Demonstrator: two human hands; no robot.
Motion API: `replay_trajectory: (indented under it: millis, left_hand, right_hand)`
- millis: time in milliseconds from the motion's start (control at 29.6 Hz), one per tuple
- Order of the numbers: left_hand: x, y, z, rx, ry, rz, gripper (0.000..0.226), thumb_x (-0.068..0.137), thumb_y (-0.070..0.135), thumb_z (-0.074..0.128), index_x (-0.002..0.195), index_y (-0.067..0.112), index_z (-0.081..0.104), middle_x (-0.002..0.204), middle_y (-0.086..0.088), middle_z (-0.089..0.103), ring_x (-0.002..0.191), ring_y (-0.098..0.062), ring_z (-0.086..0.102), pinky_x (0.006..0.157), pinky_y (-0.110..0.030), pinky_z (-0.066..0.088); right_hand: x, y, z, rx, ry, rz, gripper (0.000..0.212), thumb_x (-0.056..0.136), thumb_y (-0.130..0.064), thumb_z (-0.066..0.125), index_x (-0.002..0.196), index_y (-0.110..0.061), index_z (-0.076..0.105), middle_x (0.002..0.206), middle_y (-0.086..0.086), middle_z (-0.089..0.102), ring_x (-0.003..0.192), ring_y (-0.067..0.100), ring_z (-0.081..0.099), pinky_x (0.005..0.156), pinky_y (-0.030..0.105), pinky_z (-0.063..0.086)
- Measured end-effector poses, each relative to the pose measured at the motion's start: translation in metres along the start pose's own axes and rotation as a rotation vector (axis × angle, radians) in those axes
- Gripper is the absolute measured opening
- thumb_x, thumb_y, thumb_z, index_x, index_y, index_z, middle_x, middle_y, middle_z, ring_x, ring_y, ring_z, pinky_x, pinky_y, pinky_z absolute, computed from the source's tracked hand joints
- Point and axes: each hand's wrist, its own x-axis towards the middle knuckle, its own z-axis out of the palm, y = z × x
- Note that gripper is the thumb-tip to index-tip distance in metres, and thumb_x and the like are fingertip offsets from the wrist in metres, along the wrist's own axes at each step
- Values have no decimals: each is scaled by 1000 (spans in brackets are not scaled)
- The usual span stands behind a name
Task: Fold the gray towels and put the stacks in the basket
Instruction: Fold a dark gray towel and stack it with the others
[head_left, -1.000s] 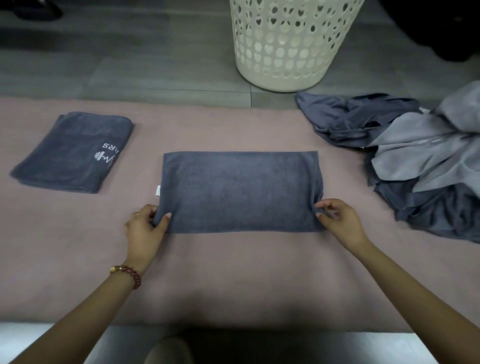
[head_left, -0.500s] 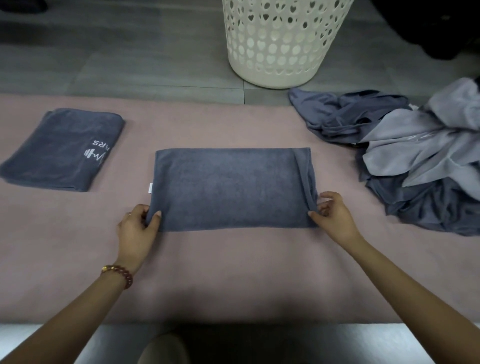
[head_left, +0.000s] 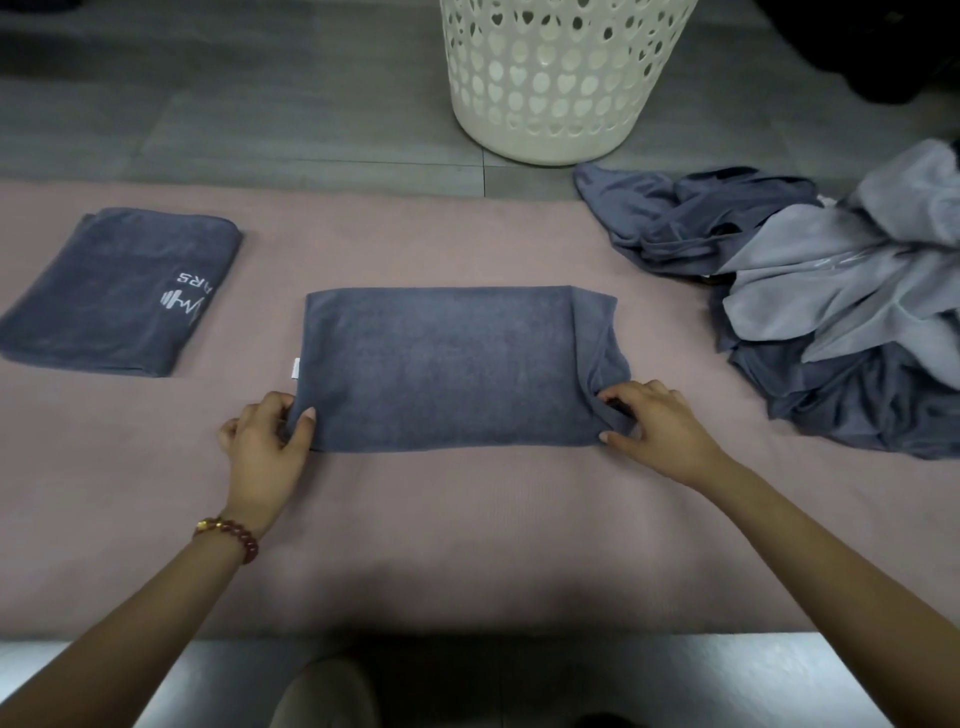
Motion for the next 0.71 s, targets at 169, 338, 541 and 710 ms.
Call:
replay_trajectory:
  millis: [169,338,541,710]
  left_hand:
    - [-1,-4,1,-20,-13,-23,34,80,49,38,82,17,51,68,-8,55,71,-23,46,75,-27,21]
    - [-2,-2,0,-296,-44,-86,18,87,40,50,81,23,47,70,-5,57,63,-14,53,62,-31,44]
    - [6,10,-2,-360,6,-95,23,95,9,51,78,24,47,66,0,46,54,4,42,53,-13,35]
    - [9,-8,-2,-269,-42,-152,20,91,33,52,86,14,48,74,-10,55,70,-21,49,66,-38,40]
  right_hand:
    - [4,-1,2,287,42,241,16,90,-19,61,95,-6,53,77,0,54,69,19,52,54,19,34]
    - [-2,-9,-3,589,135,166,17,93,-10,56,83,-22,49,81,-6,55,71,-3,54,60,10,39]
    - [1,-3,5,579,157,439,15,96,-21,50,87,-11,47,74,-3,53,66,12,50,56,21,36]
    - [8,0,13,704,187,653,46,95,-23,53,55,-14,31,56,3,34,54,17,32,51,30,26]
